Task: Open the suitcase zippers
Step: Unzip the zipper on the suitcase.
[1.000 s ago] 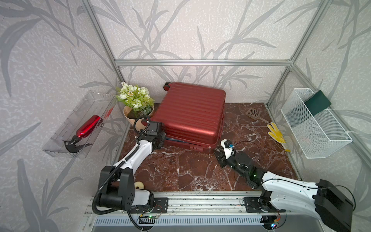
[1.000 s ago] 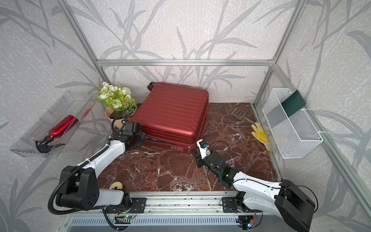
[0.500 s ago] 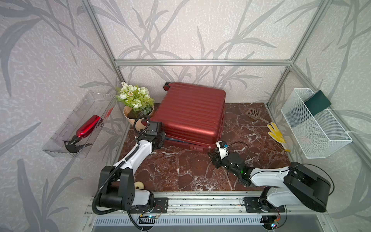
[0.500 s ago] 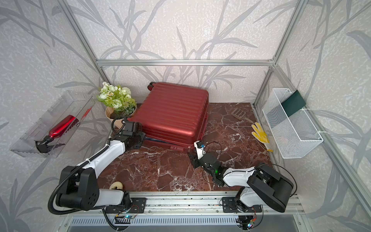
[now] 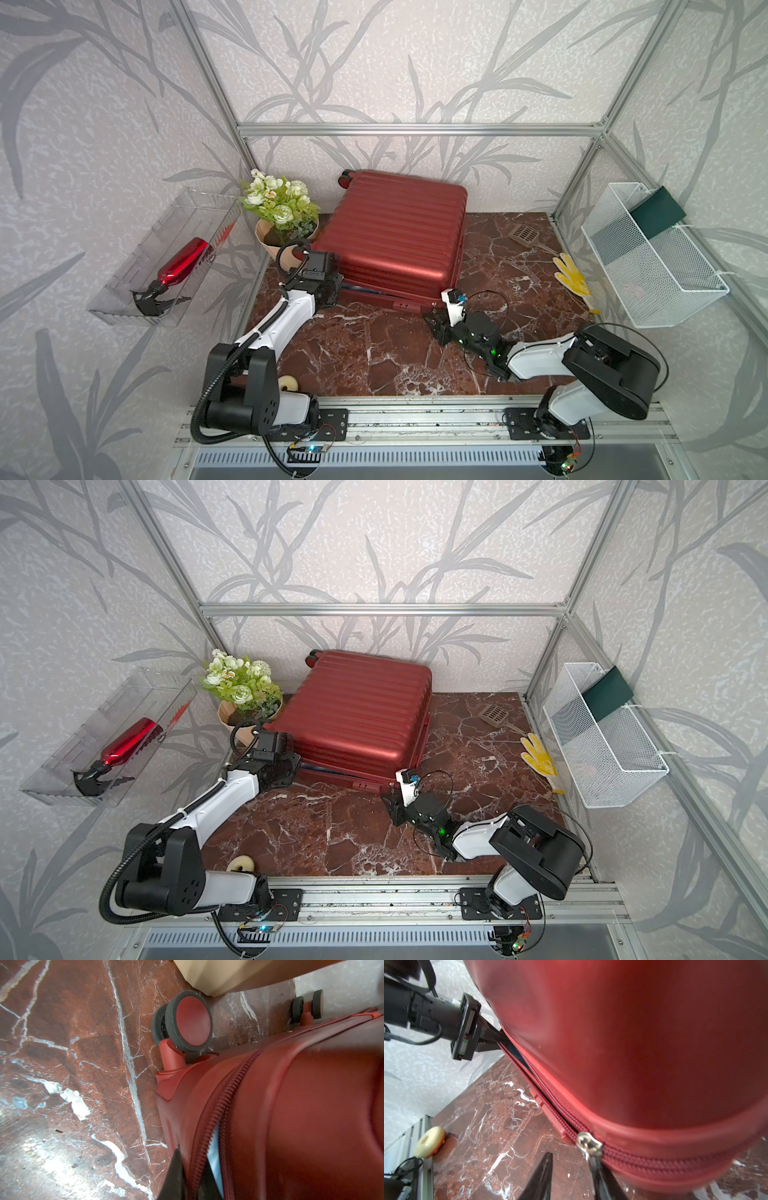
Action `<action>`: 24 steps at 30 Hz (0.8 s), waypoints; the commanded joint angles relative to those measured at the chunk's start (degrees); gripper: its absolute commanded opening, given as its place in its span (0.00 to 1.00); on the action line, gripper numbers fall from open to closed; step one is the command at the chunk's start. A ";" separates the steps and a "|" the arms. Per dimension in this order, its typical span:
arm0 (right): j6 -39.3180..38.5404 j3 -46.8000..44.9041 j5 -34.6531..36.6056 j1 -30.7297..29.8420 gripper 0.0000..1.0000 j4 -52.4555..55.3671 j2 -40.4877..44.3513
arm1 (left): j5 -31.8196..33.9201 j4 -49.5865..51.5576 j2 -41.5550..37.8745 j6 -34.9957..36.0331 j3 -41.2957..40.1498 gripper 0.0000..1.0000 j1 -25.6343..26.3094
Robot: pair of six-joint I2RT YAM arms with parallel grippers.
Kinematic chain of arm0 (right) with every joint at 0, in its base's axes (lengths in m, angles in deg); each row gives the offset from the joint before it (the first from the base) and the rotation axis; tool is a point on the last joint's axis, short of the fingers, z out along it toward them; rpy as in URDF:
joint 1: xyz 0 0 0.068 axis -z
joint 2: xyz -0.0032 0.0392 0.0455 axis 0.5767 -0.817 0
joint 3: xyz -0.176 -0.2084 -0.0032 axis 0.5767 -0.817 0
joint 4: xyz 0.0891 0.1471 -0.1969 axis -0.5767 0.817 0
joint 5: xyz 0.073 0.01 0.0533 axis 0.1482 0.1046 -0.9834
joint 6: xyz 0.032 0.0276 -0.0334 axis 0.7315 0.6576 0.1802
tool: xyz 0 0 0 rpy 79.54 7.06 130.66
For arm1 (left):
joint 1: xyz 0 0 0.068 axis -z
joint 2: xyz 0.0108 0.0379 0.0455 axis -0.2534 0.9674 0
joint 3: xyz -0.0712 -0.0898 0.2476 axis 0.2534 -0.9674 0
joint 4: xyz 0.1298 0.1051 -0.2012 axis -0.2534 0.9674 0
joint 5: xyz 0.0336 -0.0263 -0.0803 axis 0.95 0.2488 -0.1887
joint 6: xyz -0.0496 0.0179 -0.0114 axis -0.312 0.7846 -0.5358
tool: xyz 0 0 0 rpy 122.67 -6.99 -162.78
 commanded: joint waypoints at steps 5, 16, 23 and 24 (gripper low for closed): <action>3.63 2.31 5.58 2.48 0.19 -5.61 -1.30 | 1.45 -1.98 1.33 1.61 -1.99 0.00 -0.92; 3.80 3.68 5.44 4.21 0.00 6.28 6.38 | 4.05 0.61 0.37 2.55 -1.15 0.00 -1.35; -6.09 9.05 12.89 4.28 0.00 38.43 17.13 | 8.24 5.84 1.07 3.79 2.27 0.00 -1.89; -7.60 10.38 13.53 4.30 0.00 41.48 16.93 | 8.33 6.15 1.59 4.01 2.83 0.00 -1.99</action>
